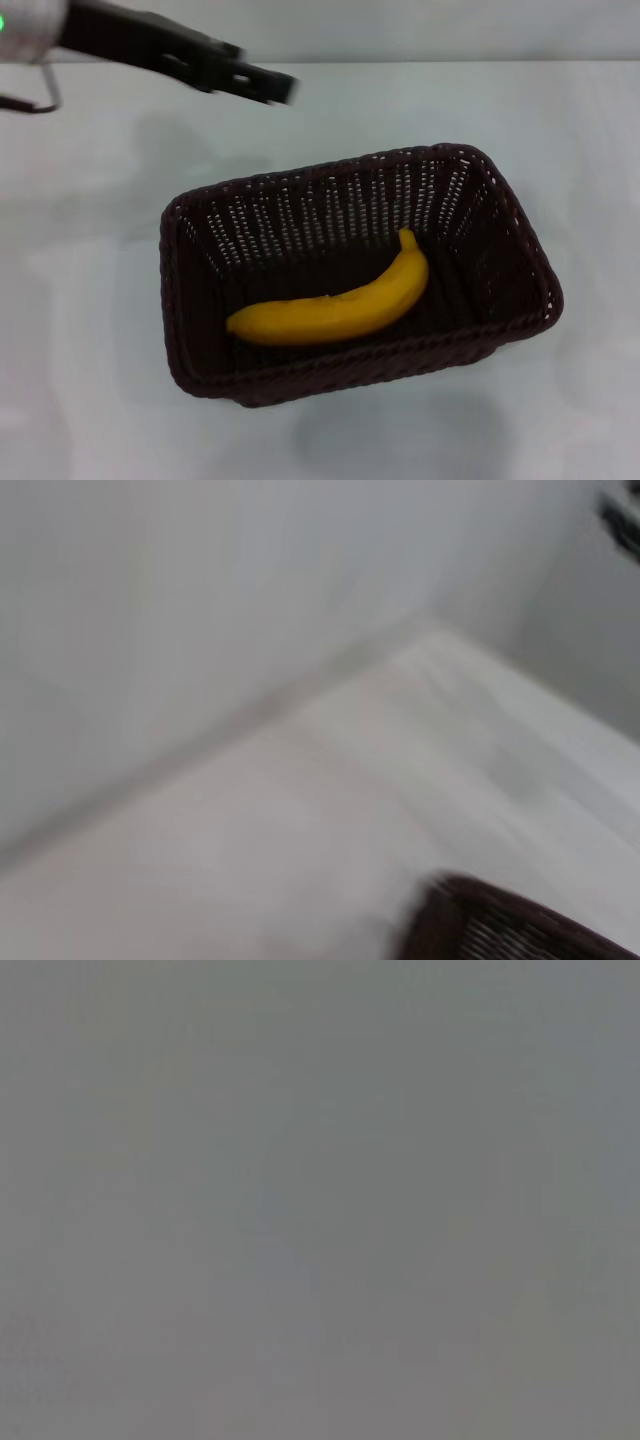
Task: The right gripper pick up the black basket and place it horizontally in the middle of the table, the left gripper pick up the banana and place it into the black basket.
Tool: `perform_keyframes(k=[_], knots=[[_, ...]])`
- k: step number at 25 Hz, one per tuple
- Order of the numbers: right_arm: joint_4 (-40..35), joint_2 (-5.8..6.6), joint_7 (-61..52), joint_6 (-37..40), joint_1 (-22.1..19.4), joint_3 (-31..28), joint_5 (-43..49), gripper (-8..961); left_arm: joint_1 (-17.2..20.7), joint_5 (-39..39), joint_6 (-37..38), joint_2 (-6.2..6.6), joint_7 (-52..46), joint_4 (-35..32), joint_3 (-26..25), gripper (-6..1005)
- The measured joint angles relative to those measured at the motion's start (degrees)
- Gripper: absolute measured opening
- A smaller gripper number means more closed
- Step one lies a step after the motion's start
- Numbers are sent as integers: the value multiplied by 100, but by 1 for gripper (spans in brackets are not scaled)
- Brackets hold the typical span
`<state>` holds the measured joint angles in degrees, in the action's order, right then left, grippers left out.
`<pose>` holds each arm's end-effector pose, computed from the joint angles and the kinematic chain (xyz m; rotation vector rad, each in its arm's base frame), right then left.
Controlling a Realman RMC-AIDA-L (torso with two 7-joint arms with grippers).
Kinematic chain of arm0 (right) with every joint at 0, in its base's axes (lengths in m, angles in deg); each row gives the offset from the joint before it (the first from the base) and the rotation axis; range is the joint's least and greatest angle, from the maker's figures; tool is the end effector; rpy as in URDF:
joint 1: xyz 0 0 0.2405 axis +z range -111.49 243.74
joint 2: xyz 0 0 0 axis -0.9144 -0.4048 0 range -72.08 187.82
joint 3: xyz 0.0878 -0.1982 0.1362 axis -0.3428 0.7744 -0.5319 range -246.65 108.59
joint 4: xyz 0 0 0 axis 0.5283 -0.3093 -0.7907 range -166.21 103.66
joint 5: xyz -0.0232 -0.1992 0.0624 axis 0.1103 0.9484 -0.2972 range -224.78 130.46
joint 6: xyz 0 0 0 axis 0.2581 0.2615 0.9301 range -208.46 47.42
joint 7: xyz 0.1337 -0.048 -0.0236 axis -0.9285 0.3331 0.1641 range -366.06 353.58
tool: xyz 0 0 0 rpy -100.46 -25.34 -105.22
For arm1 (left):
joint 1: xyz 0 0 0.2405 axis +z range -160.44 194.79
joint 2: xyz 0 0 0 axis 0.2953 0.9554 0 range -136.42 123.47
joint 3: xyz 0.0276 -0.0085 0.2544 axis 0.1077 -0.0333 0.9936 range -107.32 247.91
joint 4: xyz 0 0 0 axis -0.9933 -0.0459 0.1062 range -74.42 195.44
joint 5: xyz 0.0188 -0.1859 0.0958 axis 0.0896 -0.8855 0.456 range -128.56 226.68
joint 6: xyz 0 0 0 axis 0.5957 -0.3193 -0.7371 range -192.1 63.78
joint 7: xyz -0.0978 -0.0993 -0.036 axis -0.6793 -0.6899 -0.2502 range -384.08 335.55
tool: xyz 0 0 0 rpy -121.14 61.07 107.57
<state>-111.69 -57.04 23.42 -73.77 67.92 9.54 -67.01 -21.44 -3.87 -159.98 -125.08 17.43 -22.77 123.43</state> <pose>0.2921 0.3521 0.1827 -1.3519 0.2765 0.1318 -0.1226 0.3740 0.0825 -2.6652 -0.8563 -0.2830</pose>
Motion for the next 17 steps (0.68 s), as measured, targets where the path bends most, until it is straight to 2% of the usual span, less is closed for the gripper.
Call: perform_keyframes(k=[3,5,7,9,14,17], knots=[[-28,4,-42,78,-39,109,-15,448,980,-820,800,-17,990,-185,-142,875],[-95,7,-83,-135,-27,175,-56,448,1683,-1532,1396,-38,1845,-198,-245,875],[-178,11,-118,-539,31,122,-157,448,2281,-2317,1894,-49,2673,-8,-273,874],[-324,13,-132,-1257,161,-44,-349,448,2751,-3066,2209,-51,3442,309,-272,874],[-560,52,193,-3075,557,-602,-1038,448,3481,-4673,2360,-52,5154,1330,-408,873],[-503,89,1232,-3990,762,-1098,-2319,448,3663,-5175,2285,-50,5865,1982,-576,872]])
